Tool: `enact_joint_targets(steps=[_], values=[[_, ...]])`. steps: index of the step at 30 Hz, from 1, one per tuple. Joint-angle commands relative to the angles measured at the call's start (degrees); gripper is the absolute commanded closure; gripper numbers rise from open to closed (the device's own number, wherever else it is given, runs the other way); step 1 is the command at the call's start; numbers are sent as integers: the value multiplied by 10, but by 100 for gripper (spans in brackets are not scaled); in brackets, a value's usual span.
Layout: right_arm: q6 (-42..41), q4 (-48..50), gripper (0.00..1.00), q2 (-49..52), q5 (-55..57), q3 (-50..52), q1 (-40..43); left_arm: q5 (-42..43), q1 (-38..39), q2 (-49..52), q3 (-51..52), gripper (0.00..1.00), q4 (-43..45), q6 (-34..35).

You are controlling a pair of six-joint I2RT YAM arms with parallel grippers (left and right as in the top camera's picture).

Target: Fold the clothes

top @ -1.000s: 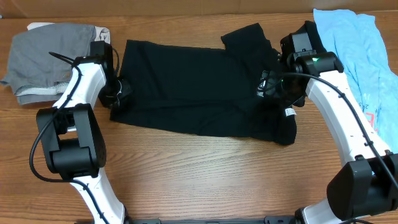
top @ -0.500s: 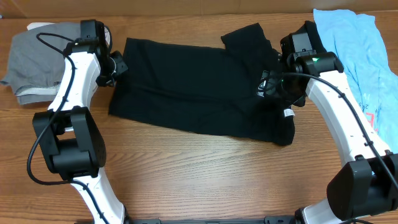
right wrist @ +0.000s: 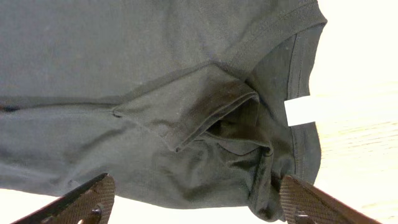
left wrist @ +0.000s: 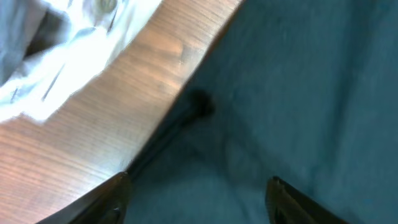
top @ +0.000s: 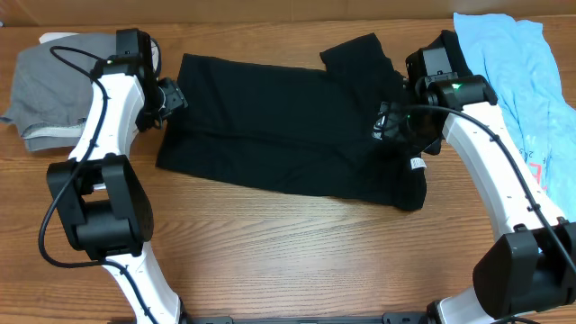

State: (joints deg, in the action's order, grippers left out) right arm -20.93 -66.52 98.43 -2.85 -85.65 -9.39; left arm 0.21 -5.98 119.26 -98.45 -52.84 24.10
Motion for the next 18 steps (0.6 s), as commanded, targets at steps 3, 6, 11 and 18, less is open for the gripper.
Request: enact_joint_targets(steps=[3, 6, 11, 18], values=[[-80, 2, 19, -15, -29, 3, -2, 13, -3, -16, -139, 21, -146, -70], [-92, -3, 18, -34, -35, 3, -12, 12, -2, -17, -200, 18, -212, -79], [-94, -14, 13, -80, -34, 3, -55, 13, 1, -17, -294, 14, -313, -108], [-139, -59, 9, -110, -1, 3, -122, 3, 1, -22, -327, 13, -402, -113]])
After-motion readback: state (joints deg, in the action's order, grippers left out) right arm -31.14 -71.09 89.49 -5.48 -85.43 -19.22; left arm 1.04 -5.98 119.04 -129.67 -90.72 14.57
